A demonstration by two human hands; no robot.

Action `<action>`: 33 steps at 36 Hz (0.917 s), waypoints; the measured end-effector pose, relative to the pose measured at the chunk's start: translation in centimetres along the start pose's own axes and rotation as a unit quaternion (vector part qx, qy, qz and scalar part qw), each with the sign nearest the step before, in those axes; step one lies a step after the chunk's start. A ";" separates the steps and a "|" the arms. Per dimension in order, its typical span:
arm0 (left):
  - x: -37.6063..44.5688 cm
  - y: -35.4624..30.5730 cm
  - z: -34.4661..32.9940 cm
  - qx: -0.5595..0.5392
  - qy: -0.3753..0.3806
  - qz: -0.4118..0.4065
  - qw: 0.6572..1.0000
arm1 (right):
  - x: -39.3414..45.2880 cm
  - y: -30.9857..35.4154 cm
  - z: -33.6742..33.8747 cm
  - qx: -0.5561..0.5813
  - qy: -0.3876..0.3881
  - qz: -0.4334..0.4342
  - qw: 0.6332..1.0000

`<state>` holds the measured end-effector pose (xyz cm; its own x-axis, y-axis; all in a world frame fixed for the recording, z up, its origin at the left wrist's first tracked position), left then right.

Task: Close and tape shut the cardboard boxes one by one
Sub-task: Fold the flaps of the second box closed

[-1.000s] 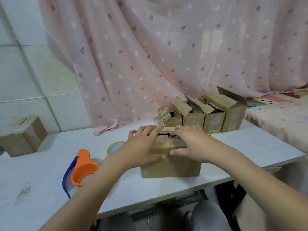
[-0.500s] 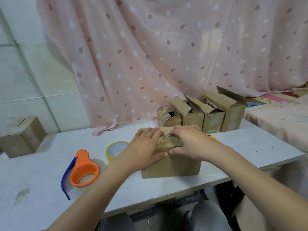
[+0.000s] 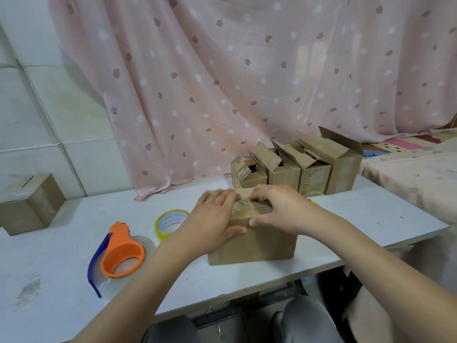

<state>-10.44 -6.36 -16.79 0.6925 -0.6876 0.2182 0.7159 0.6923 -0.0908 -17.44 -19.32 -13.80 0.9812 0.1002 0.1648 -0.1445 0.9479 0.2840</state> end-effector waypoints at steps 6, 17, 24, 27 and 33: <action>-0.1 0.0 -0.2 0.005 -0.001 -0.005 1.000 | 0.1 -0.3 -0.2 -0.023 0.016 0.000 1.000; -0.2 0.2 -0.6 0.056 0.030 0.007 0.998 | -2.4 -1.4 0.6 -0.031 0.001 -0.034 0.999; -0.2 0.3 -1.0 0.076 0.022 0.008 0.997 | -3.1 -1.9 -0.4 -0.021 0.007 -0.031 0.999; 0.0 0.2 -0.8 0.090 0.032 0.013 0.995 | -3.0 -1.7 -0.6 -0.029 0.004 -0.013 1.000; 0.4 -0.5 -0.5 0.093 0.047 0.015 0.994 | -2.5 -1.9 -1.2 -0.076 0.029 0.003 0.997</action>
<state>-10.49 -7.05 -17.13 0.7246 -0.6776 0.1259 0.6722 0.7351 0.0878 -19.46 -21.05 -15.90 0.9867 0.1195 0.1105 -0.1342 0.9815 0.1366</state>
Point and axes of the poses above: each hand's wrist, its own x-axis towards the middle knuckle, its own z-axis out of the back of the hand, y = z × x, the point moved 6 cm from there along x, towards the middle knuckle, and after that the axes turned 14 degrees about z, right-handed, at the moved point
